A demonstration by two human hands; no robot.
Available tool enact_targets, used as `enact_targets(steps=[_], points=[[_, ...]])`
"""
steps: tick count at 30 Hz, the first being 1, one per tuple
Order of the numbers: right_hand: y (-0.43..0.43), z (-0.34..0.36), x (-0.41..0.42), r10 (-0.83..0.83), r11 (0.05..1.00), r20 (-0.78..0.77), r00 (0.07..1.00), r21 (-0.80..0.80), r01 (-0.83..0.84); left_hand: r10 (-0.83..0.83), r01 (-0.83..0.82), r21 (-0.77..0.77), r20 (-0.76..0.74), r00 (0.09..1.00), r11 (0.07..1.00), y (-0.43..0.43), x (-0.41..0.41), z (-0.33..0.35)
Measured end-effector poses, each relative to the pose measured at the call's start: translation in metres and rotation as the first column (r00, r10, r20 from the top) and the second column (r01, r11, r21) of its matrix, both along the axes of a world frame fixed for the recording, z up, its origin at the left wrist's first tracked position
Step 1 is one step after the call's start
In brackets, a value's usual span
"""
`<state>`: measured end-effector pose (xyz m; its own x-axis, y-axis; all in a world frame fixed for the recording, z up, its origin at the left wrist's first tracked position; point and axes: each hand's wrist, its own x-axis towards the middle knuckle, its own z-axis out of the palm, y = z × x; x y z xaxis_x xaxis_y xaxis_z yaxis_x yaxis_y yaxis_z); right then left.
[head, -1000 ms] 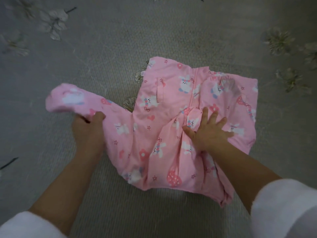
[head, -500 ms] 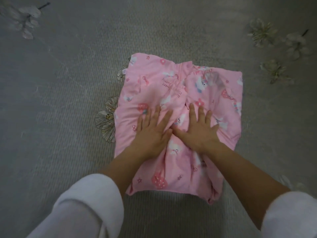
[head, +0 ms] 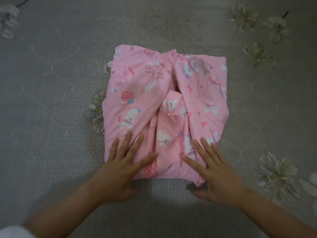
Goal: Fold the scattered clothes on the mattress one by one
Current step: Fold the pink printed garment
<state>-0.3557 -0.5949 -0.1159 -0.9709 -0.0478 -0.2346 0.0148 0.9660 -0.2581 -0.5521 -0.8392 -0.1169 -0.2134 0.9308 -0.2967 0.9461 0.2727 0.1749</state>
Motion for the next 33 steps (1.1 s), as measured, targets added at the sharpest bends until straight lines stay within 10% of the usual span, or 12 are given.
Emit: enact_targets(steps=[8,12,23,29,33], points=[[0.015,-0.007,-0.034,-0.133,0.975,0.043,0.990,-0.171,0.139,0.178,-0.167,-0.167,0.049,0.983,0.972,0.038,-0.005,0.003],[0.028,0.029,-0.044,-0.308,0.824,0.161,0.938,-0.448,0.348,0.360,-0.289,-0.221,0.448,0.819,0.932,0.049,-0.022,0.046],[0.024,0.107,-0.015,-0.029,0.328,0.784,0.620,-0.579,0.747,0.491,0.071,-0.669,0.609,0.622,0.740,0.043,-0.011,0.121],[0.044,0.093,-0.035,-0.331,0.115,0.754,0.567,-0.564,0.818,0.429,-0.414,-0.127,0.392,0.814,0.901,0.047,-0.026,0.118],[0.058,0.086,-0.053,-0.549,0.141,0.647,0.530,-0.553,0.821,0.305,-0.281,0.323,-0.024,0.952,0.904,0.050,0.015,0.112]])
